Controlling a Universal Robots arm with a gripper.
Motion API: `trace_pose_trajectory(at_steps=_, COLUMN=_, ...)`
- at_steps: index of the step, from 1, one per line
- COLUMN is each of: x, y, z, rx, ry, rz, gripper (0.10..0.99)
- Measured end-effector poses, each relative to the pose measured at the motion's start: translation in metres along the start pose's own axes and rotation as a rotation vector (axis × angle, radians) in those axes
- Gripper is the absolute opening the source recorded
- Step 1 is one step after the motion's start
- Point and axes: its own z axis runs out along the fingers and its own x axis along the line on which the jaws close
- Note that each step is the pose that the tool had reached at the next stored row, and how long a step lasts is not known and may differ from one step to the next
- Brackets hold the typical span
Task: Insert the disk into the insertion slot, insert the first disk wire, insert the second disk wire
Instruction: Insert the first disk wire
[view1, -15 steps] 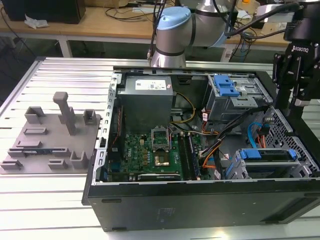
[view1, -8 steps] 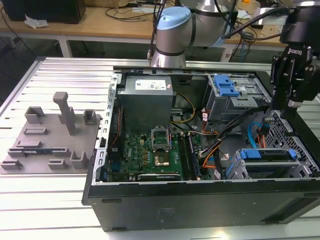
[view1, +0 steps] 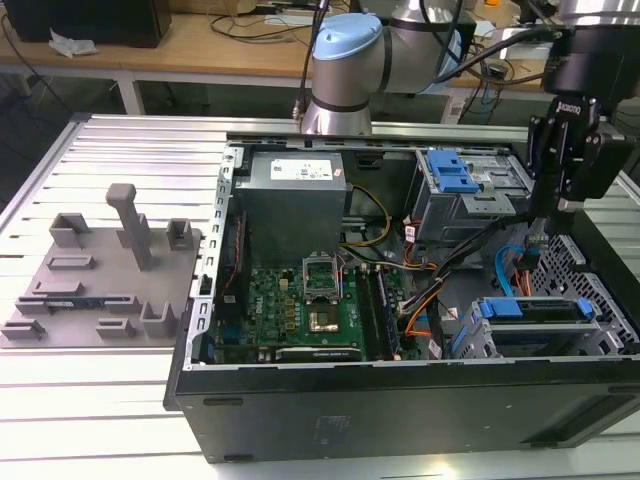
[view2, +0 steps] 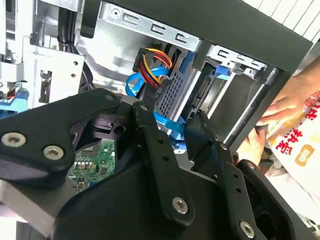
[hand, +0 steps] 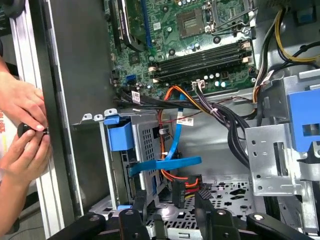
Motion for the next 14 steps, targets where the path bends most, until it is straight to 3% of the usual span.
trace_pose_trajectory(at_steps=3, x=-0.0003, y=0.0, z=0.0007, rx=0.0, ry=0.002, rz=-0.001, gripper=0.506)
trace_pose_trajectory(at_steps=5, x=-0.0009, y=0.0001, z=0.0022, rx=0.002, ry=0.0092, rz=-0.001, gripper=0.506)
trace_pose_trajectory(at_steps=7, x=-0.0024, y=0.0003, z=0.0056, rx=0.004, ry=0.0281, rz=-0.001, gripper=0.506)
trace_pose_trajectory(at_steps=8, x=-0.0034, y=0.0004, z=0.0071, rx=0.005, ry=0.0324, rz=-0.001, gripper=0.506)
trace_pose_trajectory(at_steps=14, x=-0.008, y=0.0011, z=0.0078, rx=0.006, ry=0.0417, rz=-0.001, gripper=0.494)
